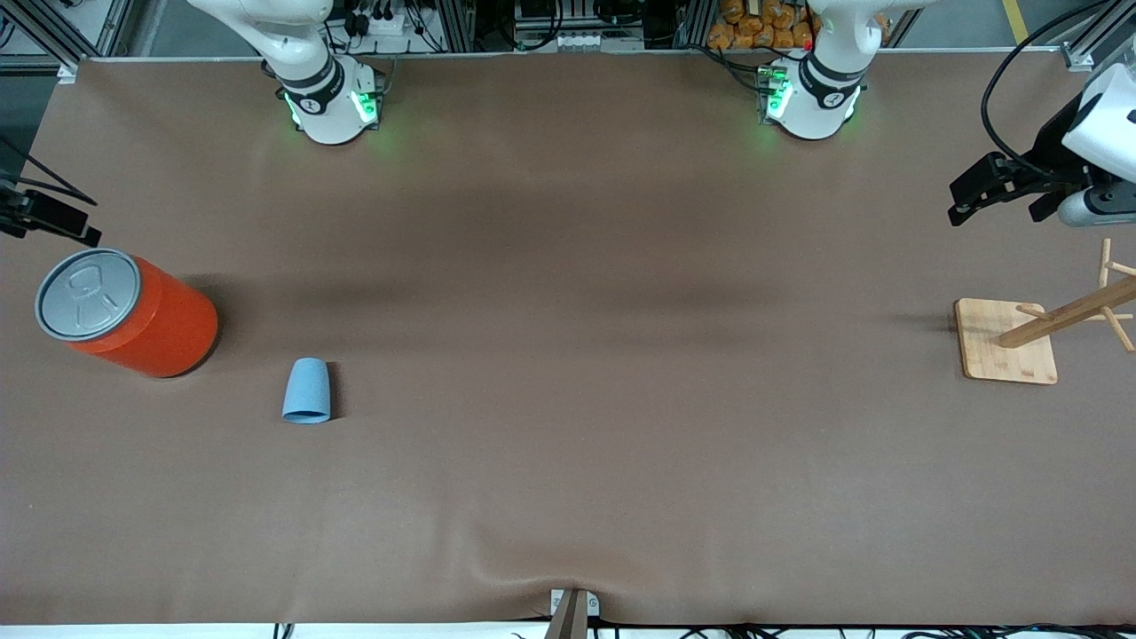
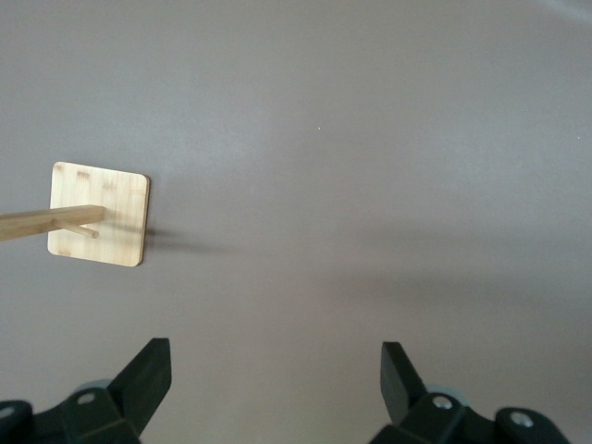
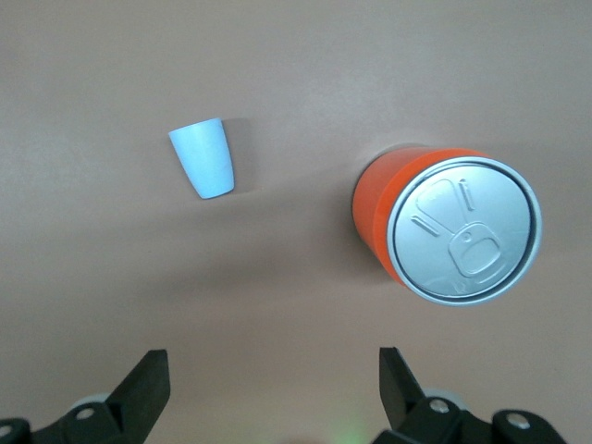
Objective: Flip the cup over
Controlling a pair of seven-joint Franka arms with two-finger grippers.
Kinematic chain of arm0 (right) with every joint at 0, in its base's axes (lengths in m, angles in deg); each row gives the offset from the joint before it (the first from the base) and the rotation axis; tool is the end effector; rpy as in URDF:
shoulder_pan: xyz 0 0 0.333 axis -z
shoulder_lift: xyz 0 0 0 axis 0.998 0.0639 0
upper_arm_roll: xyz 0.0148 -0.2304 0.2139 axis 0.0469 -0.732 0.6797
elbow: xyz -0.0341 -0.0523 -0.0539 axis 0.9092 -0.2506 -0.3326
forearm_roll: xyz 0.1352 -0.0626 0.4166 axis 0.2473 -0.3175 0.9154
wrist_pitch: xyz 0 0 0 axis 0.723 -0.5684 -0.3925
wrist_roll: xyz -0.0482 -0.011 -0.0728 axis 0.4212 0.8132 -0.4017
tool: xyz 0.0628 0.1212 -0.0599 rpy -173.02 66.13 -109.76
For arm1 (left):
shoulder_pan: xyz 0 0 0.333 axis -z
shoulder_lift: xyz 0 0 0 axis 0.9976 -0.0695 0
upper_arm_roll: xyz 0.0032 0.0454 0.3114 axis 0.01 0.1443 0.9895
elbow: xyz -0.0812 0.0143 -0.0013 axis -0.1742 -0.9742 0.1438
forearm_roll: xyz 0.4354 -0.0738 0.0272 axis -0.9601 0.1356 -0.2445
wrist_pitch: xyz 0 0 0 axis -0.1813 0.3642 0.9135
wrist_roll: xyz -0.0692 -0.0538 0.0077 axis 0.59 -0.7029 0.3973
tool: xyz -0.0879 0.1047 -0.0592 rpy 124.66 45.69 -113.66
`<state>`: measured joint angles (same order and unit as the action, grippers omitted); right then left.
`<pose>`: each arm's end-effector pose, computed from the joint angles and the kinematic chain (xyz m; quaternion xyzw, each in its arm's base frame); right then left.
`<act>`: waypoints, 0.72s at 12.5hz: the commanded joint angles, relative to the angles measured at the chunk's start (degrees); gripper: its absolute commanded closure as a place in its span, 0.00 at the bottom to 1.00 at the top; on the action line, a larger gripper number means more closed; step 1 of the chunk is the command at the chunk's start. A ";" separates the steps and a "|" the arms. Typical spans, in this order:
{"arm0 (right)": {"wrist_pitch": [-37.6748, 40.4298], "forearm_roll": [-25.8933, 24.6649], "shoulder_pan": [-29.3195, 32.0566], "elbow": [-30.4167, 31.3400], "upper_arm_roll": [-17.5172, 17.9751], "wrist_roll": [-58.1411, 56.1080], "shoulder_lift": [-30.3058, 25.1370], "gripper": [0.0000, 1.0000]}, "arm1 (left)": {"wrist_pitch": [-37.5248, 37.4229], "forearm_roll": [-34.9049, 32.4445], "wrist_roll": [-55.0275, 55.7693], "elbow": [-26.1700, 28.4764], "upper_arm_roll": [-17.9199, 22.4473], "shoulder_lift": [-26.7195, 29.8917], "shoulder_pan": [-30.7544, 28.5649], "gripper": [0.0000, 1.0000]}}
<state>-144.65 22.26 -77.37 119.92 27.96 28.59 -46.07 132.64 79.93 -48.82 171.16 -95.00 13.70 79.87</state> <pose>0.5940 -0.0811 0.5645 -0.9966 0.0704 0.0427 0.0097 0.5790 -0.0570 0.5971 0.9994 0.0259 0.0236 0.0024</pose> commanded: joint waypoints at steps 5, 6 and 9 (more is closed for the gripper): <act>-2.84 -0.05 -2.11 0.23 0.49 0.57 5.83 0.00 | 0.63 -0.82 0.90 -1.24 -0.43 -1.17 -0.27 0.00; -3.37 -0.05 -2.89 0.49 0.49 0.49 7.14 0.00 | 0.72 -0.82 0.47 -1.41 -0.43 -1.16 -0.27 0.00; -10.03 0.04 -5.35 3.22 0.50 0.49 10.74 0.00 | 1.07 -0.99 0.37 -1.41 -0.78 -0.81 -0.18 0.00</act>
<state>-151.55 22.33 -80.79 121.83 28.58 28.82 -37.14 133.81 79.93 -48.80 170.92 -95.08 13.00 79.89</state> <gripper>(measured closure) 0.000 0.000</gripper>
